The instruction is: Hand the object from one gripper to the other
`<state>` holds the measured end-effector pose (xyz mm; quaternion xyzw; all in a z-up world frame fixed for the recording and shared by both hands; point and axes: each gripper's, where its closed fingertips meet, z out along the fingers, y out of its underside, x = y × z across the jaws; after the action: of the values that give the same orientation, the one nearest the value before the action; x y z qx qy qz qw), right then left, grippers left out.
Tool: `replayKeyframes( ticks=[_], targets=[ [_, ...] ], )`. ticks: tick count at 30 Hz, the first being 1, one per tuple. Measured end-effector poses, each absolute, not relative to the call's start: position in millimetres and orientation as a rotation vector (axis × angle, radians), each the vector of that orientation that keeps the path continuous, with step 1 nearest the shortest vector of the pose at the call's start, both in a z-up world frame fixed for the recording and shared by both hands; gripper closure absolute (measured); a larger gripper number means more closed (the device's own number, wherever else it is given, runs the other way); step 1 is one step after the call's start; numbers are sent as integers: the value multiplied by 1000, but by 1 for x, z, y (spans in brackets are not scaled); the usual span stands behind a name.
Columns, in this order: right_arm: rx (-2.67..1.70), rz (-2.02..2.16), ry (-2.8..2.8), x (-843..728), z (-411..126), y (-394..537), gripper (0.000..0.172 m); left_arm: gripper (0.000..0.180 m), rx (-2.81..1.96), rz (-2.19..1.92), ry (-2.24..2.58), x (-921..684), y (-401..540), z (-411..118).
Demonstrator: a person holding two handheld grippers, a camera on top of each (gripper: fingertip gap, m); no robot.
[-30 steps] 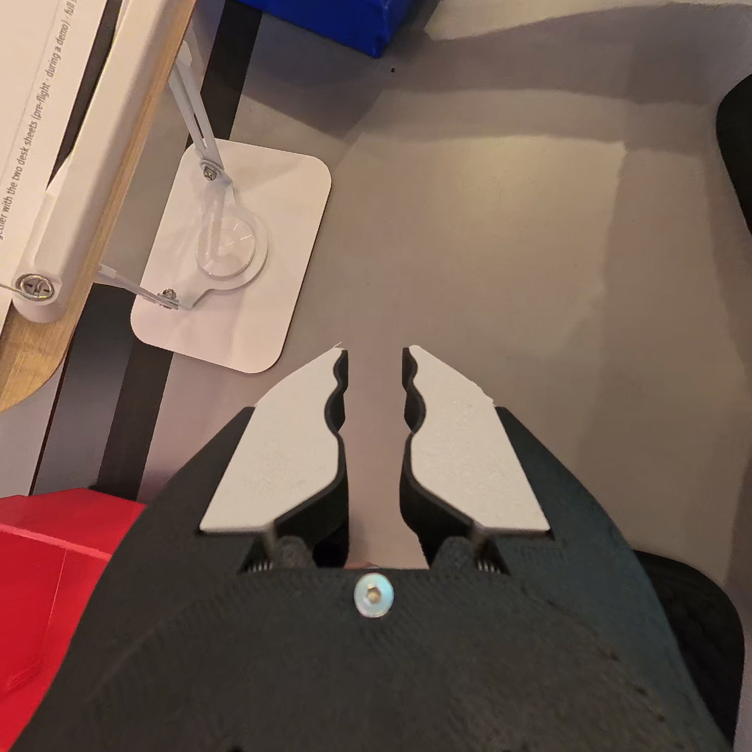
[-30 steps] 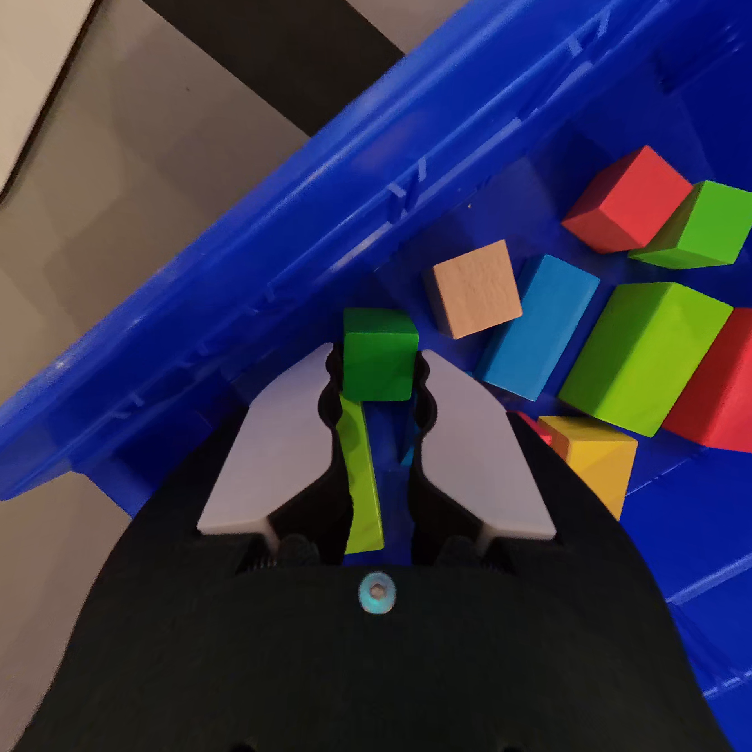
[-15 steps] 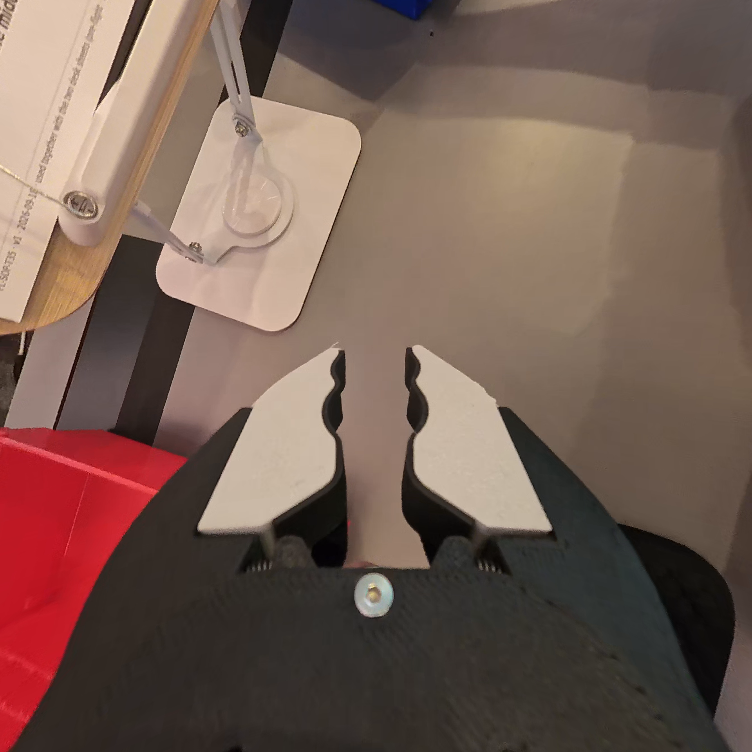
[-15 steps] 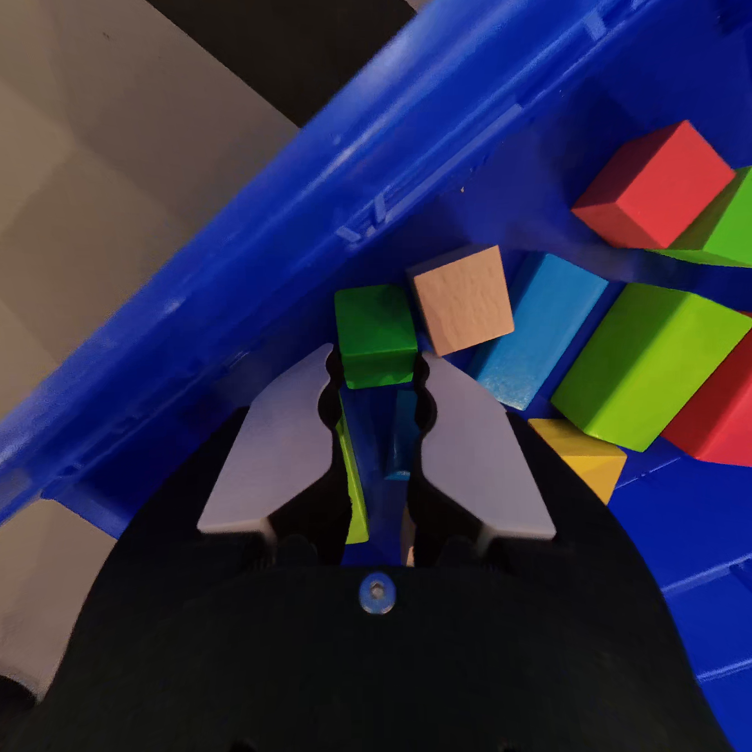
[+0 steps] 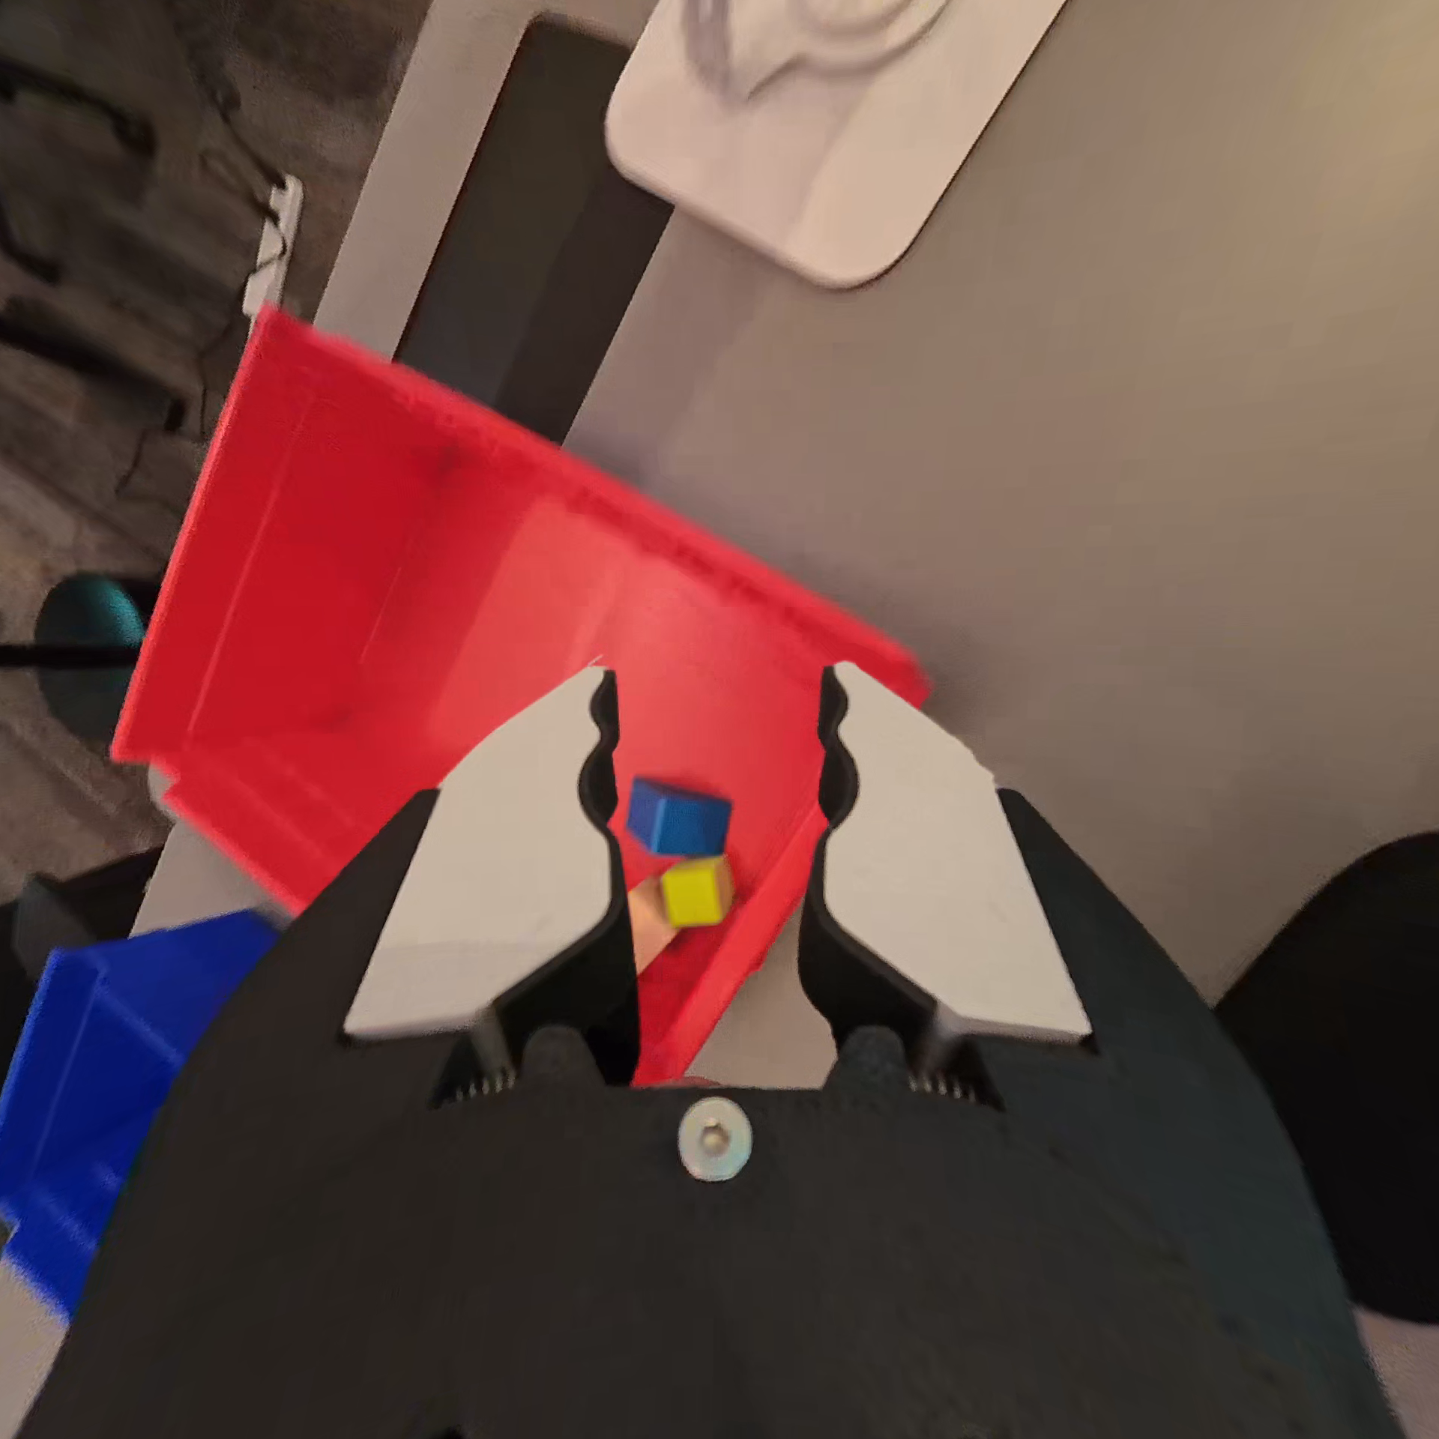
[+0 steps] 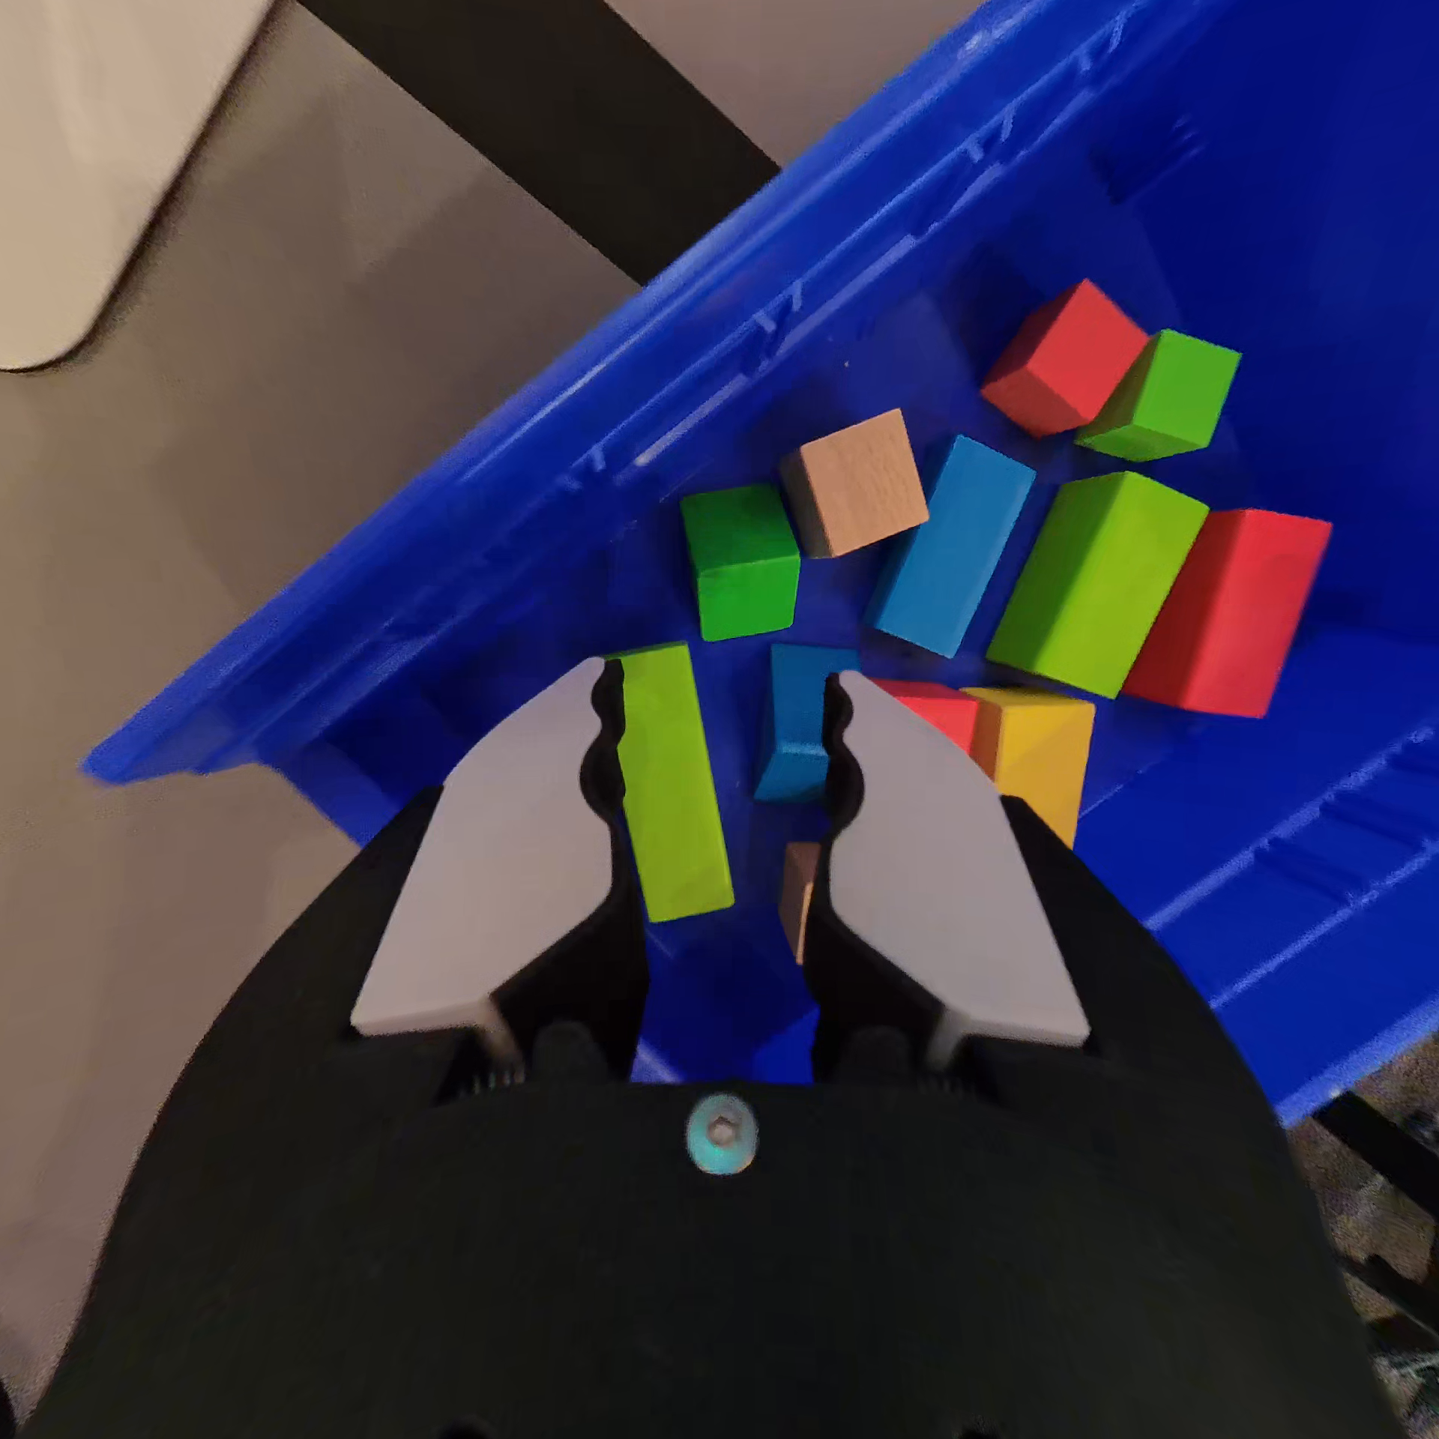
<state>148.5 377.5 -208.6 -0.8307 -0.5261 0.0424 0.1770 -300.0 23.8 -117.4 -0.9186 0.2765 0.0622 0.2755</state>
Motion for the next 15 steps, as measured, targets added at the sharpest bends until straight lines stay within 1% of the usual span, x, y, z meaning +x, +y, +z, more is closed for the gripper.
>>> replayKeyframes(
  ticks=[3, 6, 10, 13, 15],
  targets=[
    [-2292, 160, -1478, 147, -193, 362, 125, 133, -2549, 188, 774, -342, 15, -140],
    [-2244, 146, -1481, 146, -183, 348, 127, 132, -2691, 187, 792, -371, 5, -174],
    [-2191, 150, -1516, 137, -174, 328, 129, 129, -2926, 147, 527, -394, -9, -210],
    [-2151, 155, -1548, 126, -169, 318, 130, 123, -3005, -59, 309, -385, -13, -228],
    [-2129, 154, -1565, 120, -166, 314, 130, 119, -3081, -71, 213, -387, -19, -240]
  ],
)
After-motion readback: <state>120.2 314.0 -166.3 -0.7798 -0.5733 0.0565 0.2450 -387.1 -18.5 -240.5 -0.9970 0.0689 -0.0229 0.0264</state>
